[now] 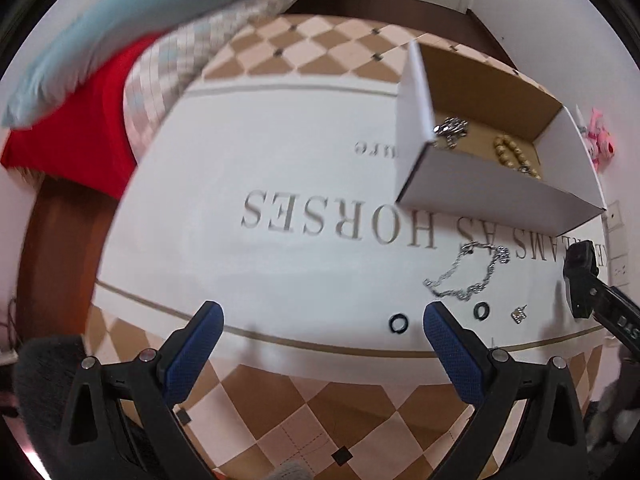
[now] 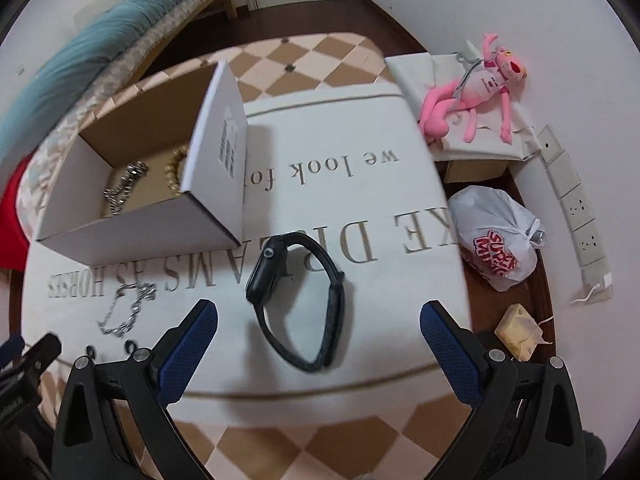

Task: Organize jewelry
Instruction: 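Grasp the black watch by its strap with the right tool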

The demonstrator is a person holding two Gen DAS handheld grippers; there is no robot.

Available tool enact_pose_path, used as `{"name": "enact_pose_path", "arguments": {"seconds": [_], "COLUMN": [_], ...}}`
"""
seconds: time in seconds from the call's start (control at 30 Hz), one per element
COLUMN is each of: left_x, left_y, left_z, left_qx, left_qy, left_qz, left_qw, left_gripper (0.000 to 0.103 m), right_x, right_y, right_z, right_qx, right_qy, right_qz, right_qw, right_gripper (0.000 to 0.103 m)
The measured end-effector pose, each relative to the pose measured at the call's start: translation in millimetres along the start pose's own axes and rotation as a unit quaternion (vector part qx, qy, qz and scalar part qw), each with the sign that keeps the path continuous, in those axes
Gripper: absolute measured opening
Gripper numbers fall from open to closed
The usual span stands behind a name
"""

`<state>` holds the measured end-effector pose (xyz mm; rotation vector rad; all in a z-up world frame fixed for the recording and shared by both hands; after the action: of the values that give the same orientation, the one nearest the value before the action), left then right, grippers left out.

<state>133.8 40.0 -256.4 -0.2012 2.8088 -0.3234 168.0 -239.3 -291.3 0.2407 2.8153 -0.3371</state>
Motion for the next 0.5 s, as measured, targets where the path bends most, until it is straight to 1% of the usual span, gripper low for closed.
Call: {"name": "enact_pose_path", "arguments": {"seconds": [0.1, 0.13, 0.17, 0.2, 0.23, 0.27, 0.4, 0.5], "left_x": [6.2, 7.3, 9.4, 11.9, 15.3, 15.8, 28.0, 34.2], "left_y": [6.3, 6.5, 6.7, 6.5, 6.0, 7.5, 6.2, -3.2], "left_z": [3.0, 2.8, 2.9, 2.3, 0.9, 0.2, -6.5, -6.2], "left_qx": [0.01, 0.013, 0.014, 0.014, 0.016, 0.017, 0.024, 0.038], "left_qy": [0.007, 0.009, 0.012, 0.014, 0.015, 0.015, 0.015, 0.018], "left_qz": [-0.006, -0.004, 0.001, 0.007, 0.014, 0.018, 0.036, 0.049], "left_qw": [0.9999, 0.9999, 0.9998, 0.9998, 0.9997, 0.9996, 0.999, 0.9979], "left_gripper": [0.101, 0.101, 0.101, 0.101, 0.101, 0.101, 0.101, 0.101], "right_x": [-0.5, -1.2, -0.9, -0.9, -1.9, -0.8, 11.2, 25.1], "right_y": [7.3, 8.8, 10.5, 13.6, 15.8, 18.5, 18.5, 14.9], "right_z": [9.3, 10.5, 11.8, 8.5, 6.4, 3.7, -15.2, -26.2], "right_qx": [0.014, 0.013, 0.019, 0.025, 0.024, 0.028, 0.015, 0.002], "right_qy": [0.002, 0.003, 0.002, -0.012, -0.019, -0.022, -0.044, -0.044], "right_qz": [-0.003, -0.001, -0.005, -0.013, -0.017, -0.025, -0.03, -0.025], "right_qw": [1.0, 1.0, 1.0, 1.0, 0.999, 0.999, 0.998, 0.999], "right_gripper": [0.102, 0.093, 0.082, 0.075, 0.053, 0.049, 0.046, 0.046]}}
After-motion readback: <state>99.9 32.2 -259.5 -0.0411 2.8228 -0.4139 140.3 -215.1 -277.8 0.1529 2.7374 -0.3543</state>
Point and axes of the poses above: each gripper's, at about its wrist camera, not at the fingertips, and z roughly the way its jaws point, y to its left, x to its underside, the point moved 4 cm from there along z, roughly the way its jaws point, and after that the axes turned 14 degrees about x, right-handed, at the moved point
